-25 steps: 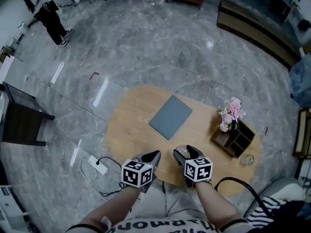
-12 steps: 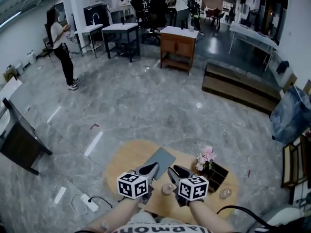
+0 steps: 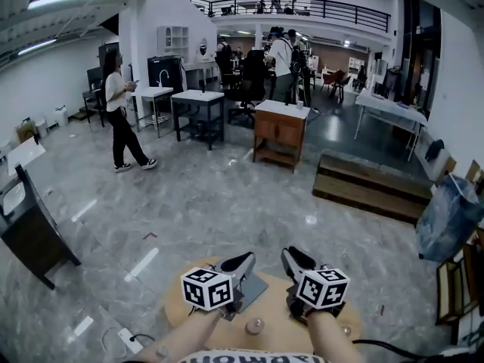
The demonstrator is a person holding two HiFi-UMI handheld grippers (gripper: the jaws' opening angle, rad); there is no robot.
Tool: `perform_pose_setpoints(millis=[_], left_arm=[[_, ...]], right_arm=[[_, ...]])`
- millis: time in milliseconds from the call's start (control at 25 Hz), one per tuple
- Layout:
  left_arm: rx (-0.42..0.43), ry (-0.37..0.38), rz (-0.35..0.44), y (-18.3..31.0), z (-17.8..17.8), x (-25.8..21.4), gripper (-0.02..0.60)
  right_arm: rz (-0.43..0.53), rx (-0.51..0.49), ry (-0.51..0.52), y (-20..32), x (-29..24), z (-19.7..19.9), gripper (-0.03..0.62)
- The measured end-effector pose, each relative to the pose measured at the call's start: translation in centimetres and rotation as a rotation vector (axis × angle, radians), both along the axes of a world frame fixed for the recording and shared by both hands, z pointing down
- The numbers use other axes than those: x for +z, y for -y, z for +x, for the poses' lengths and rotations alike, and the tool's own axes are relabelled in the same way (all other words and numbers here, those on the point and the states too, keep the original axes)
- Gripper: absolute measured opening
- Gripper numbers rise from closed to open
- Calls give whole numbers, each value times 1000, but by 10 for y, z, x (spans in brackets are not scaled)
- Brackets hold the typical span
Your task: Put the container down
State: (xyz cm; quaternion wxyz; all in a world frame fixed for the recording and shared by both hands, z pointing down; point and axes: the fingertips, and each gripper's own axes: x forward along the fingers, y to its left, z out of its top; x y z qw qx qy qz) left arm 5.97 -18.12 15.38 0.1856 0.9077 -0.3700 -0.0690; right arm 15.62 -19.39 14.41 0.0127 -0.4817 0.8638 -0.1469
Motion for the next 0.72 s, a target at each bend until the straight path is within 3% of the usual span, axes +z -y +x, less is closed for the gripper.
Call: perform_pose_setpoints(millis=[240, 400, 720], left_arm=[[19, 10, 158, -8, -1, -73, 15], [17, 51, 232, -23, -9, -96, 15], [31, 42, 259, -57, -34, -108, 15]], right_arm=[[94, 8, 18, -8, -71, -2, 81], [169, 53, 5, -22, -101, -8, 69], [192, 100, -25, -55, -113, -19, 63]])
